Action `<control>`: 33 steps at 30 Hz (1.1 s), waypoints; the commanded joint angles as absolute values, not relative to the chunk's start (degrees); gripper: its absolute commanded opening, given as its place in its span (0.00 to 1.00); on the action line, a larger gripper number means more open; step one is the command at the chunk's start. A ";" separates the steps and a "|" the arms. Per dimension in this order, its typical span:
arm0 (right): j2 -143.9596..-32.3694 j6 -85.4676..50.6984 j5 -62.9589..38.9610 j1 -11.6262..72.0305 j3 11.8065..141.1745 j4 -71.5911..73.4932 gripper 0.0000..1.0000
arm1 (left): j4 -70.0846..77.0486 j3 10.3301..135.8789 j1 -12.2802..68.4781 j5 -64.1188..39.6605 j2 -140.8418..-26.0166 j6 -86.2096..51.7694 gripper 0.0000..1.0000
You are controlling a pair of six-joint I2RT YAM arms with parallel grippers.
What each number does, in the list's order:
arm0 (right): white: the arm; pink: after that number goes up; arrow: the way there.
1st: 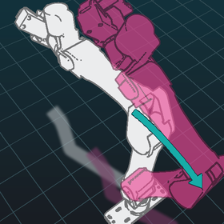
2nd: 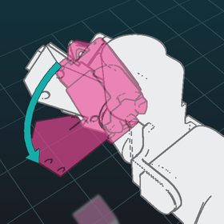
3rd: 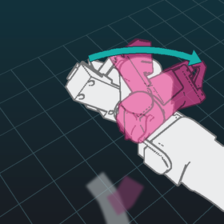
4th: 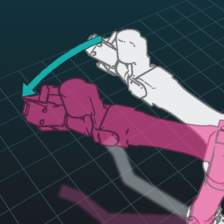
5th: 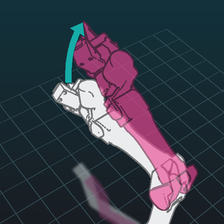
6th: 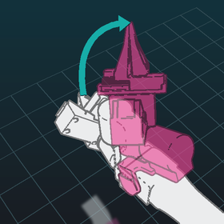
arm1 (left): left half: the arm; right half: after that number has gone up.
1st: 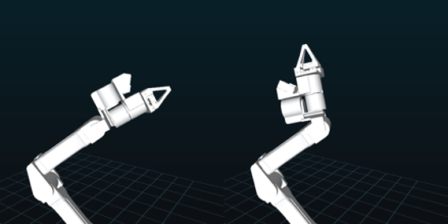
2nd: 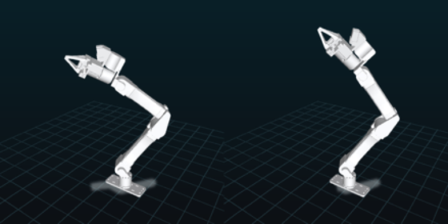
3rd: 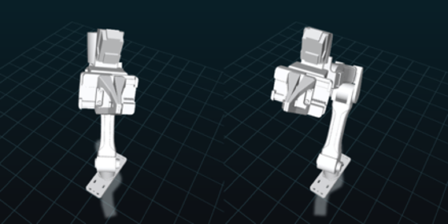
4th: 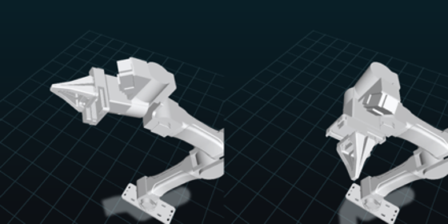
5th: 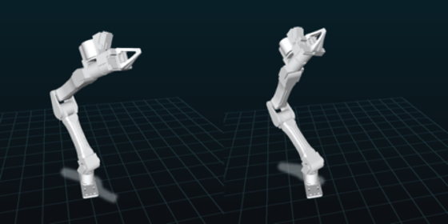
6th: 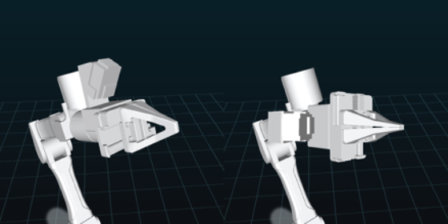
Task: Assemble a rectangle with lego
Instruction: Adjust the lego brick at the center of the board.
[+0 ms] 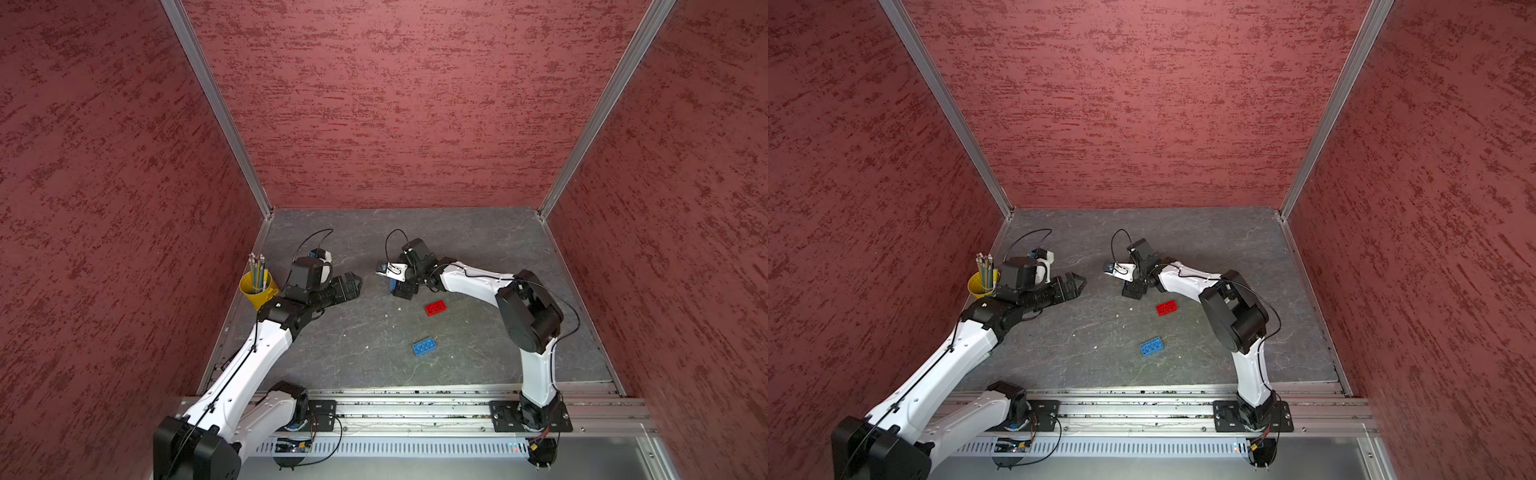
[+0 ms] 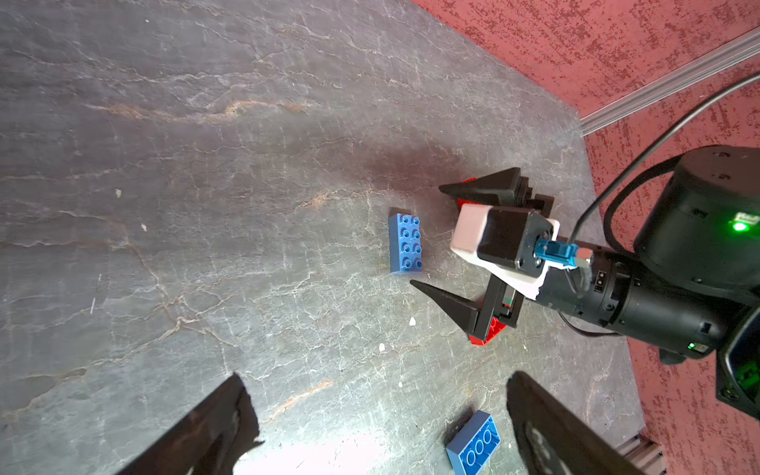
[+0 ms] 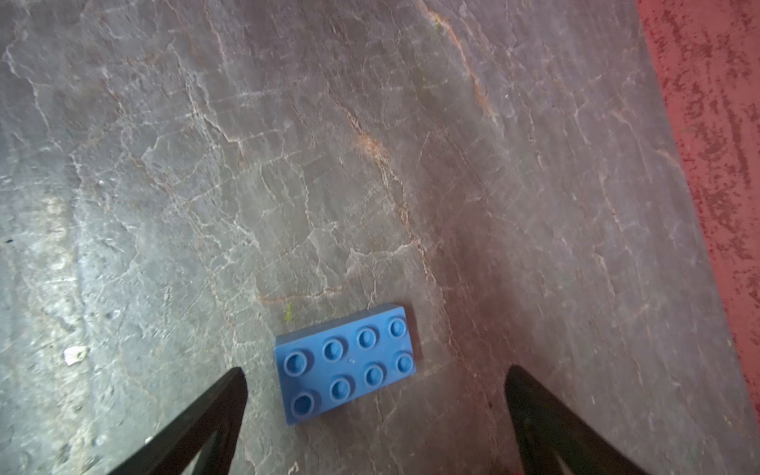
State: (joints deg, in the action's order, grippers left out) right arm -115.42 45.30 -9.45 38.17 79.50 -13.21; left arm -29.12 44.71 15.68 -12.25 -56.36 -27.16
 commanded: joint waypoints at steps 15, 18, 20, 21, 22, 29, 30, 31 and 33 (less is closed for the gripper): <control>-121.72 43.60 -13.43 38.32 81.04 -9.26 0.85 | -27.62 43.25 12.77 -16.11 -55.06 -25.66 1.00; -121.75 42.53 -13.13 38.32 80.66 -8.29 0.80 | -27.36 43.07 12.59 -16.32 -55.11 -25.80 1.00; -121.87 42.00 -12.95 38.32 80.56 -8.00 0.79 | -27.16 43.06 12.44 -16.52 -55.27 -25.89 1.00; -121.98 41.71 -12.85 38.32 80.59 -8.03 0.79 | -27.09 43.06 12.48 -16.66 -55.33 -25.85 1.00; -122.14 41.58 -12.91 38.32 80.67 -8.13 0.79 | -27.08 43.07 12.46 -16.70 -55.31 -25.89 1.00; -122.87 39.99 -14.19 37.88 80.81 -9.37 0.80 | -26.99 43.07 12.24 -16.92 -55.34 -26.02 1.00; -122.81 39.90 -14.61 37.79 80.71 -9.68 0.80 | -26.98 43.07 12.14 -16.92 -55.37 -26.10 1.00; -122.74 39.69 -15.28 37.48 80.70 -9.97 0.80 | -27.17 43.27 12.13 -16.95 -55.56 -26.16 1.00; -122.78 38.73 -16.50 36.90 81.09 -10.55 0.81 | -27.74 44.13 12.04 -17.29 -55.87 -25.82 1.00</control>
